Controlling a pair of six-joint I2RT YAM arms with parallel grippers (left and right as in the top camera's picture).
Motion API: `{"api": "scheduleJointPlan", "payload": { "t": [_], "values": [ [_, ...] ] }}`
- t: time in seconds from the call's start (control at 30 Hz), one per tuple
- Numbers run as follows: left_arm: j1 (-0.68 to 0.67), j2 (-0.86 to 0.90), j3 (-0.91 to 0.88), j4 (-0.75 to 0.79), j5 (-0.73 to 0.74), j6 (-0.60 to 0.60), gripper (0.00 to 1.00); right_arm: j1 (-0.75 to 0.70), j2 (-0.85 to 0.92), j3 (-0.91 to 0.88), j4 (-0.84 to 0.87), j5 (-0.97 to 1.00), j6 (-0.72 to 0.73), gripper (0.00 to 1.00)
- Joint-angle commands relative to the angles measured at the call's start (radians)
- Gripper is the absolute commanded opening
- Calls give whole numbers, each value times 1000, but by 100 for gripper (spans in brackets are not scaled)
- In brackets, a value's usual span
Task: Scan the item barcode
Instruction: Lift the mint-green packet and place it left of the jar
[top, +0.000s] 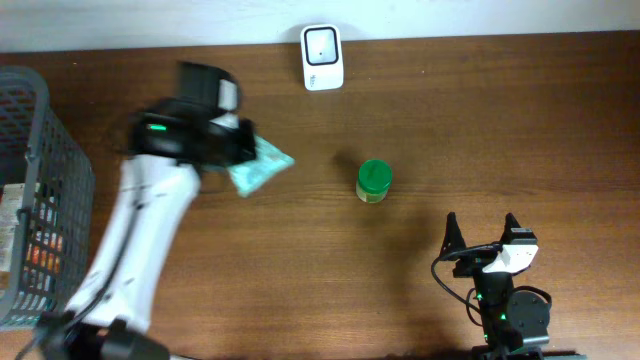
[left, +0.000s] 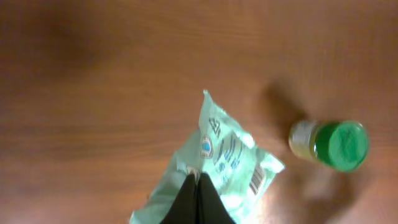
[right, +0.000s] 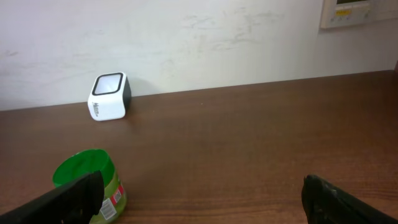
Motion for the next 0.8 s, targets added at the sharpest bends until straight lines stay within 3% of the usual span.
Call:
{"api": "scheduleJointPlan", "payload": {
  "t": [0.0,0.23,0.27,0.3,0.33,0.4,0.47,0.77],
  "values": [
    [-117,61,-129,114,27,-14,0,5,-6,-5,-8,1,6,98],
    [-201,177,-166,219,13,-6,2,5,-6,-5,-8,1,6,98],
    [-201,184,-166,224,12,-6,13,5,-6,-5,-8,1,6,98],
    [-201,187,-166,230,12,-6,41,5,-6,-5,-8,1,6,98],
    [-201,187,-166,235,12,-6,61,5,-6,-5,-8,1,6,98],
    [-196,186,-151,236,4,-6,75,5,-6,-5,-8,1,6,98],
    [-180,182,-97,206,-18,2,80,5,-6,-5,-8,1,6,99],
    [31,96,403,-141,-160,110,80,5,-6,-5,-8,1,6,98]
  ]
}}
